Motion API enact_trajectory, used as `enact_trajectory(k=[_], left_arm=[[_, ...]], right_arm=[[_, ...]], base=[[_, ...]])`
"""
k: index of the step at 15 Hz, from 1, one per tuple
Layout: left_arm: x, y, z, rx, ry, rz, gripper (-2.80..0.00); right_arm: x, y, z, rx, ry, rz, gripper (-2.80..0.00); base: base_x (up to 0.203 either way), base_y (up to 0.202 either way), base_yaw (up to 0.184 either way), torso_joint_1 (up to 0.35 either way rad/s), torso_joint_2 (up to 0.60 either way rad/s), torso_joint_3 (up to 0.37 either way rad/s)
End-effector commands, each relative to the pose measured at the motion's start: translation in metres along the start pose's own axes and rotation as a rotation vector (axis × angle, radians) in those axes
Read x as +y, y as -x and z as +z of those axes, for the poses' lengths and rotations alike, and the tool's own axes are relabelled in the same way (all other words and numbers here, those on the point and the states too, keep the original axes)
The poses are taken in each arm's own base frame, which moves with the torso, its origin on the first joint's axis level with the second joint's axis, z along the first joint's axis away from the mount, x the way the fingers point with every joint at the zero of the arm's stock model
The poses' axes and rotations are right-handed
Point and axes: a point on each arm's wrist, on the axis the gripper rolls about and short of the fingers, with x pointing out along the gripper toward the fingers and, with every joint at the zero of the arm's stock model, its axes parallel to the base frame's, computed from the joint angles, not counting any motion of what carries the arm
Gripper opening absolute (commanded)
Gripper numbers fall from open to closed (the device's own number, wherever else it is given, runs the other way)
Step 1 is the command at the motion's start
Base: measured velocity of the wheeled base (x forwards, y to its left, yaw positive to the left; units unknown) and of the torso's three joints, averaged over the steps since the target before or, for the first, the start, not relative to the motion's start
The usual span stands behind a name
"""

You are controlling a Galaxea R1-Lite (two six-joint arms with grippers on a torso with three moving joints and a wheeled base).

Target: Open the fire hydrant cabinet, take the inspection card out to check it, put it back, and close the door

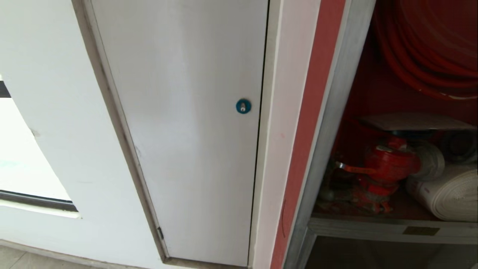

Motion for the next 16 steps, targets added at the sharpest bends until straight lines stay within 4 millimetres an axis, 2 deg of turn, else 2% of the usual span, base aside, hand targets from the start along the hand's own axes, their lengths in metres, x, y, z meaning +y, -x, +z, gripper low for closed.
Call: enact_trajectory(k=[1, 16], left_arm=[[0.0, -0.0005, -0.0016, 0.007, -0.001, 0.001, -2.8], [0.0, -0.0004, -0.0016, 0.005, -0.001, 0.001, -2.8]], right_arm=[[0.0, 0.0, 0.0001, -0.001, 0.0, 0.0, -2.8], [0.0, 0.0, 0.0001, -0.001, 0.0, 0.0, -2.8]], base=[[-0.186, 0.0, 0.001, -0.019, 0.0, 0.005], [-0.195, 0.0, 0.001, 0.002, 0.0, 0.001]])
